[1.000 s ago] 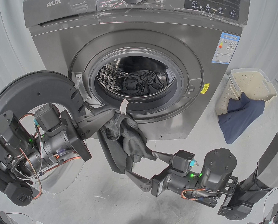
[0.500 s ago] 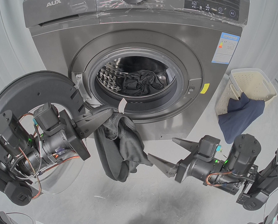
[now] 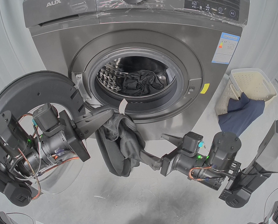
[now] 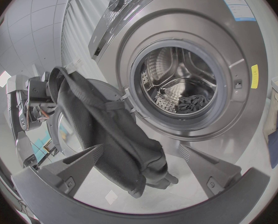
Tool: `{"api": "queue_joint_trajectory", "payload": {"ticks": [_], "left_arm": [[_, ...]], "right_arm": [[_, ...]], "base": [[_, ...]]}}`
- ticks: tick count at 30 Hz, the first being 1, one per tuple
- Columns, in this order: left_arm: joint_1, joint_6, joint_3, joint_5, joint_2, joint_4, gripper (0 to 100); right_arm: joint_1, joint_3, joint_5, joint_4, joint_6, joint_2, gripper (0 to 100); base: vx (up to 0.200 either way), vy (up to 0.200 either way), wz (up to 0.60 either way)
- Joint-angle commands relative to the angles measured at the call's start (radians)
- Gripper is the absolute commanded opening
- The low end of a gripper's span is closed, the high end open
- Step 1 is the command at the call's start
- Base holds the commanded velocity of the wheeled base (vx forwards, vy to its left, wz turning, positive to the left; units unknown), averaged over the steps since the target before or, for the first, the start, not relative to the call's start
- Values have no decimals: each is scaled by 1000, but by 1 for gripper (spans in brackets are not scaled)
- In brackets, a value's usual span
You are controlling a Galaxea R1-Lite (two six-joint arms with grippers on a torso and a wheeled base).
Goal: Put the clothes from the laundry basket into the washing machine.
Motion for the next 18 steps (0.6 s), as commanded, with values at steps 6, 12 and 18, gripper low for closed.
{"api": "queue_joint_trajectory", "payload": {"ticks": [6,12,18], "left_arm": [[-1,-1,1,0,0,0,0],[-1,-1,2,0,0,0,0],[-1,-1,4,0,-1,0,0]], "right_arm": [[75,13,-1,-15,1,49,100],[58,-33,-5,-15,-1,83,100],[-16,-85,-24,-15,-1,105,100]], "base": [[0,0,0],[0,0,0],[0,0,0]]}}
